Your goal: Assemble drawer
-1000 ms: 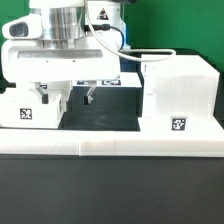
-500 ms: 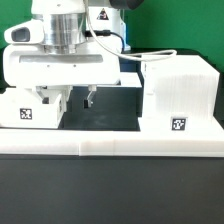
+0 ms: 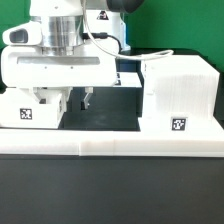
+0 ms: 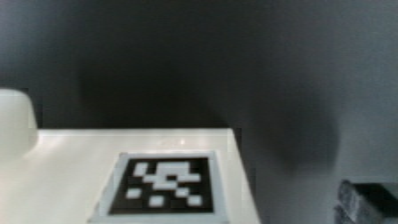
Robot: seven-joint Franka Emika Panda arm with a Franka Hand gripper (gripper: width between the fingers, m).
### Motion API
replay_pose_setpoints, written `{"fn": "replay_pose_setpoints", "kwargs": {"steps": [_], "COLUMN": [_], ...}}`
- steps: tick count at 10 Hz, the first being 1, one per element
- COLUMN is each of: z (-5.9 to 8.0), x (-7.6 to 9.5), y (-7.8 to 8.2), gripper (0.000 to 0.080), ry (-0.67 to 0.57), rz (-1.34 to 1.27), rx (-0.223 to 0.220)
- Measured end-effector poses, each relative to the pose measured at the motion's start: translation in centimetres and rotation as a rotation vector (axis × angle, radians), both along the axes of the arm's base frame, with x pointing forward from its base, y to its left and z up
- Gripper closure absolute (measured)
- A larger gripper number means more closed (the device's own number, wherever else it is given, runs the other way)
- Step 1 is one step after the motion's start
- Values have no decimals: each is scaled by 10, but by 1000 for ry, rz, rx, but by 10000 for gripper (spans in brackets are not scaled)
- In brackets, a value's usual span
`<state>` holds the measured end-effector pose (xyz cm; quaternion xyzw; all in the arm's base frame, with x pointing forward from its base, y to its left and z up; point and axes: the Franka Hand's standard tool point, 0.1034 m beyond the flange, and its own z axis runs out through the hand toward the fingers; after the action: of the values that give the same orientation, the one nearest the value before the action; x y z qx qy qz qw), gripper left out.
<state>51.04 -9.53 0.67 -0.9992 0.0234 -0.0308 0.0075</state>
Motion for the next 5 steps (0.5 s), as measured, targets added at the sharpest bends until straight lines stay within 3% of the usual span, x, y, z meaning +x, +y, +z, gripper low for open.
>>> {"fn": "replay_pose_setpoints", "kwargs": {"steps": [1, 2, 3, 4, 5], "z": [0, 0, 0, 0, 0], "x": [0, 0, 0, 0, 0], "y": [0, 1, 0, 0, 0], "gripper": [151, 249, 397, 397, 586], "ry": [0, 0, 0, 0, 0], "rz": [-1, -1, -1, -1, -1], "rx": [0, 0, 0, 0, 0]}}
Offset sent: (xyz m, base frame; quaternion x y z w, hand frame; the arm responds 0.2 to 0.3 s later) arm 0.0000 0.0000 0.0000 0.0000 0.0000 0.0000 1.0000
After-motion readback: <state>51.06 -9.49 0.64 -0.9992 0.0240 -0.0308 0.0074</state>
